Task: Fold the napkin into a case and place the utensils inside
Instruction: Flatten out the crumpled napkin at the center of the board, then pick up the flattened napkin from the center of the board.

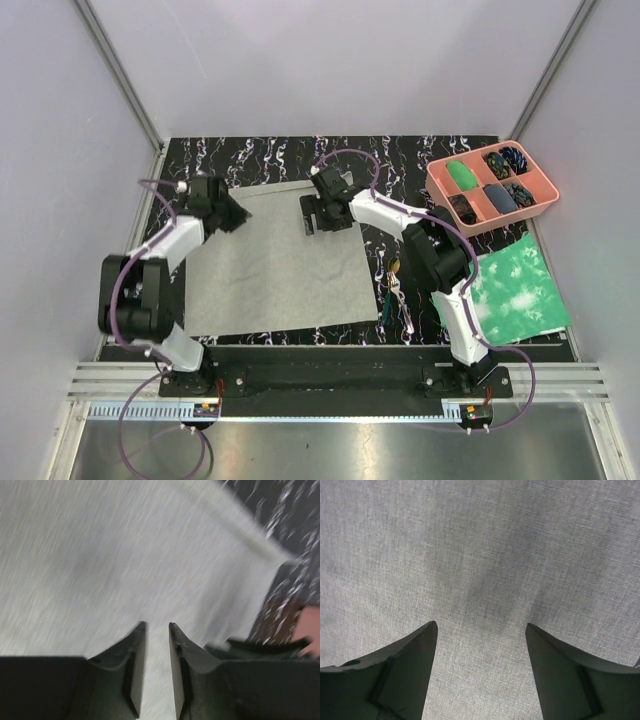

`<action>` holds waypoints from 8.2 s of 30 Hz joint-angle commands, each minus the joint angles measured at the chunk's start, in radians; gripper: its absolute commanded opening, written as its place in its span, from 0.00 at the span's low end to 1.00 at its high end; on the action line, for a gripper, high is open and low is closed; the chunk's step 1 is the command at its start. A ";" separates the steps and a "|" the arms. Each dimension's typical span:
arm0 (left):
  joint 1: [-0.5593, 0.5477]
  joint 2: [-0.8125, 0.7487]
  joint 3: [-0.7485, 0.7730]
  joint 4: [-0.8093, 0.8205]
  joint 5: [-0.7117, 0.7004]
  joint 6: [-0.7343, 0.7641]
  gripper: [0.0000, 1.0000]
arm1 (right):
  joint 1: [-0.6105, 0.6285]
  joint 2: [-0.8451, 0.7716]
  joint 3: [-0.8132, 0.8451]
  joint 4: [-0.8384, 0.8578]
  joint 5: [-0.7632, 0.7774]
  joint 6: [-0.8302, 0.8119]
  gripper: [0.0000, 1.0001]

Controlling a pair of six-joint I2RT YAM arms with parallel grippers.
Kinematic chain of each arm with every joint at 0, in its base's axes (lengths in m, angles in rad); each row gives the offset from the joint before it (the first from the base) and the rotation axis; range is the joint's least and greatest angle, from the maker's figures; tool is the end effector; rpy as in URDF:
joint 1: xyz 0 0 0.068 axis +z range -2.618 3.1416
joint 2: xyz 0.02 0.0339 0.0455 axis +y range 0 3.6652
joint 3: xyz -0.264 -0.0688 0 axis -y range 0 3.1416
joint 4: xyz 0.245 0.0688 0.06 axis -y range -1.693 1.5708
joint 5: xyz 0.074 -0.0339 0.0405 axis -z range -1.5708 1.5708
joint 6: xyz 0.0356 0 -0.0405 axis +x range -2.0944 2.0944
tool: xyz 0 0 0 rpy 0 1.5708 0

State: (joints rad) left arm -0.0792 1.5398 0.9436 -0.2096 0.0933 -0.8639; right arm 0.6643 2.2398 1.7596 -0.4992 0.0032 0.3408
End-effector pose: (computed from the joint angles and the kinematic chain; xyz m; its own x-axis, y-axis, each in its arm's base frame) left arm 0.3228 -0.0289 0.2105 -0.5759 -0.7138 -0.3987 -0.4539 0.6847 -0.5702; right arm 0.3858 0.3019 0.1696 -0.8216 -0.2188 -0.5263 -0.3613 0.9142 0.1838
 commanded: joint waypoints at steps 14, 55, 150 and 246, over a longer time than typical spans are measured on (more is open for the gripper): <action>0.116 0.491 0.390 0.115 -0.069 -0.102 0.04 | -0.005 -0.023 -0.034 0.034 -0.173 0.030 0.30; 0.161 0.061 0.166 0.038 0.233 -0.043 0.41 | -0.023 -0.197 -0.101 -0.123 -0.026 0.027 0.98; 0.226 -0.061 -0.068 -0.452 -0.276 0.181 0.42 | -0.134 -0.735 -0.523 -0.160 0.017 0.168 1.00; 0.288 -0.552 -0.269 -0.424 -0.143 0.177 0.00 | 0.021 -0.718 -0.782 -0.015 0.270 0.353 0.00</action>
State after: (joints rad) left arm 0.2047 1.1095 0.6273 -0.6815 -0.1478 -0.7517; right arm 0.6857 1.6775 0.9752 -0.5430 0.2157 0.8764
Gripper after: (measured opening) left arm 0.023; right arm 0.094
